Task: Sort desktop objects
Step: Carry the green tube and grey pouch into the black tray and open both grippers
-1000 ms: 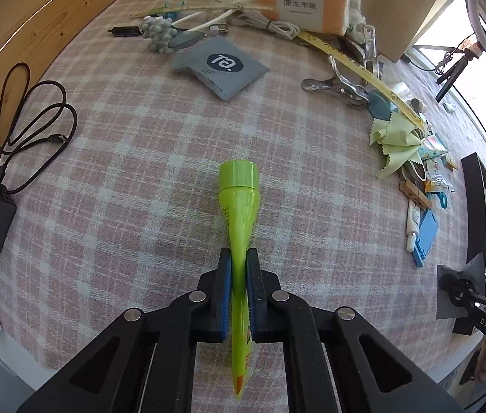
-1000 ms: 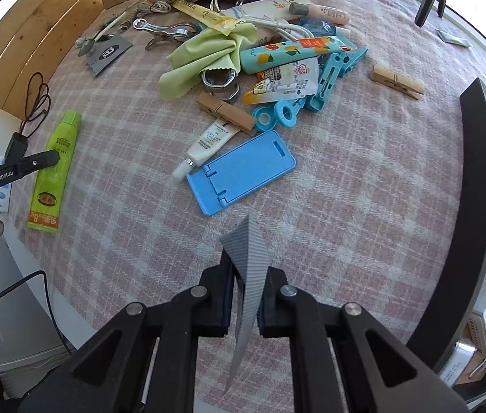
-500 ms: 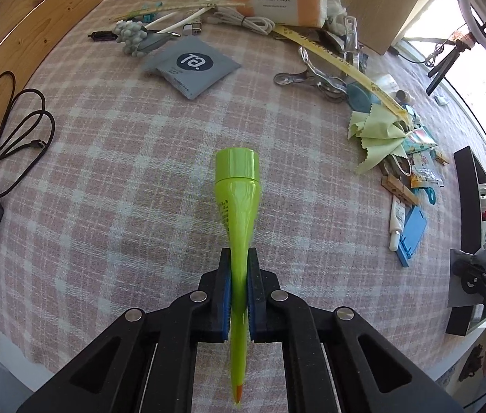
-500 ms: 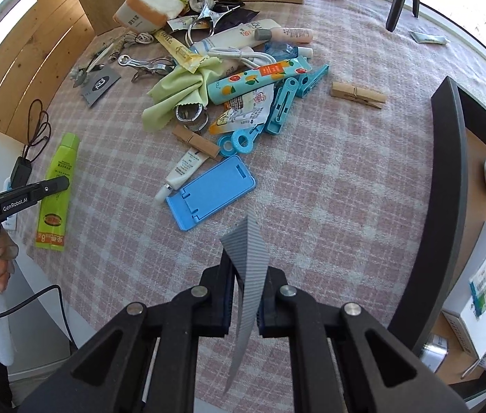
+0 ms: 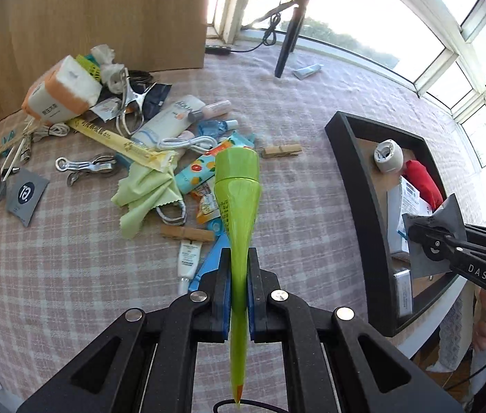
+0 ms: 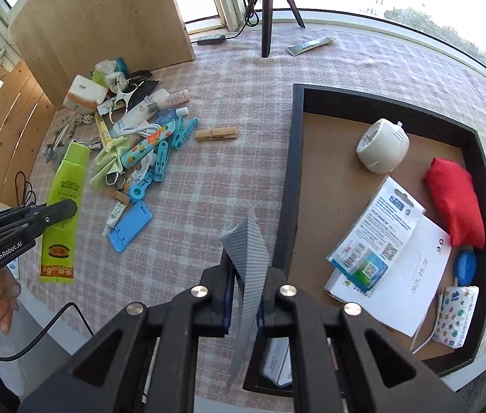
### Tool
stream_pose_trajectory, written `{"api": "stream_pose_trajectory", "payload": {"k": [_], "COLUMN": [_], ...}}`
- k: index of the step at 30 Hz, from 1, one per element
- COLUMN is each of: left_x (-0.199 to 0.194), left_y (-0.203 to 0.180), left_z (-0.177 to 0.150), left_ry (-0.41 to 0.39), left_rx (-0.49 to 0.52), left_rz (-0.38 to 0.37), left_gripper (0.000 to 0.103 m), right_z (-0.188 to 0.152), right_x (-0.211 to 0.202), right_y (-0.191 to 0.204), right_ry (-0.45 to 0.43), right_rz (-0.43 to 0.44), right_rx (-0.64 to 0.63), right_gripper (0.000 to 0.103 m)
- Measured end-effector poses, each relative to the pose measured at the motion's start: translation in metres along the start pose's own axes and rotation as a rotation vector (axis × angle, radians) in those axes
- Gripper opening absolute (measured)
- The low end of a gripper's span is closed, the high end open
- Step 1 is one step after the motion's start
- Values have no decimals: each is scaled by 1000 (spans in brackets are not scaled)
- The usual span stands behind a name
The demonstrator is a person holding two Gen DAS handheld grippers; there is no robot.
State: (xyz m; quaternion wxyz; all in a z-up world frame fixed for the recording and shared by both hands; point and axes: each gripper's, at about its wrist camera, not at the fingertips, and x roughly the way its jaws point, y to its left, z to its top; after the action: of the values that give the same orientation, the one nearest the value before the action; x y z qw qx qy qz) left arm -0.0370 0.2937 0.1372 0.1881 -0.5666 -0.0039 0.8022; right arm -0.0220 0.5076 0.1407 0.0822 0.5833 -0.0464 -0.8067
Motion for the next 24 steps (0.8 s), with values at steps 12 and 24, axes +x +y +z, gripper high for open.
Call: {"api": "stream_pose_trajectory", "payload": {"k": [12,24], "left_x": [41,47], "left_y": [-178,-236], "left_z": [47,64], "left_ry": [38,10], "left_rx": [222,265], "left_rz": [-110,-100], "left_gripper": [6,41], "right_z": [-19,-18], "right_x": [-44,-52], "right_y": [-133,-176], "right_ry": [-33,-41], "right_rz": [-94,-159], "right_rx": [168,191], "right_gripper": [10,45]}}
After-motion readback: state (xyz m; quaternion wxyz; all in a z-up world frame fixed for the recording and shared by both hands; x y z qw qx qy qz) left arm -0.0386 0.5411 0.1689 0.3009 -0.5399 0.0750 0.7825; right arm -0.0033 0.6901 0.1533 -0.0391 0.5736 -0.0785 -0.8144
